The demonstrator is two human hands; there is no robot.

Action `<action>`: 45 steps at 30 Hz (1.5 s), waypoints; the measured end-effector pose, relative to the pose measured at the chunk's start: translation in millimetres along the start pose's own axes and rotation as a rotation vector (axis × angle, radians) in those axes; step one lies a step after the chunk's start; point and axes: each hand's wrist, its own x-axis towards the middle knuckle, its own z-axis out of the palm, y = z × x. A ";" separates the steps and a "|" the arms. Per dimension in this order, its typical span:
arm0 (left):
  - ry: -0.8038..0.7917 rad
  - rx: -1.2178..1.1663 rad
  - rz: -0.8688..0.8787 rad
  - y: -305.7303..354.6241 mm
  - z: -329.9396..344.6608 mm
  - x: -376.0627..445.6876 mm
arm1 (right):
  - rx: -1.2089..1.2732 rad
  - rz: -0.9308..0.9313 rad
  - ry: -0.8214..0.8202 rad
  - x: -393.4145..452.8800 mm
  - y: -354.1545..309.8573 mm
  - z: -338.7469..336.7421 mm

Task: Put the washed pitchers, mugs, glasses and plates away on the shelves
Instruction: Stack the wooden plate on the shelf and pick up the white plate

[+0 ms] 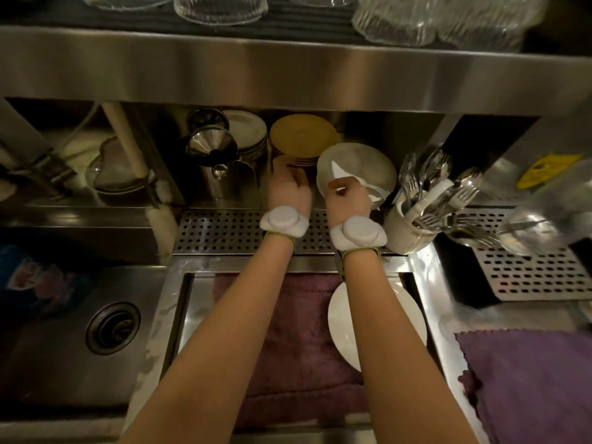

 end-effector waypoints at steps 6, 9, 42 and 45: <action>-0.142 0.049 0.107 -17.8 -12.2 -64.1 | -0.066 0.122 -0.032 -36.7 29.9 -21.5; -0.252 0.129 0.080 -28.9 -13.6 -96.1 | -0.036 0.204 -0.016 -55.6 51.8 -33.0; -0.437 0.250 -0.023 -49.4 -6.4 -177.9 | -0.789 0.435 -0.320 -155.3 112.8 -117.0; -0.370 0.217 -0.035 -46.1 -14.7 -175.5 | -0.832 0.418 -0.313 -155.3 103.1 -116.5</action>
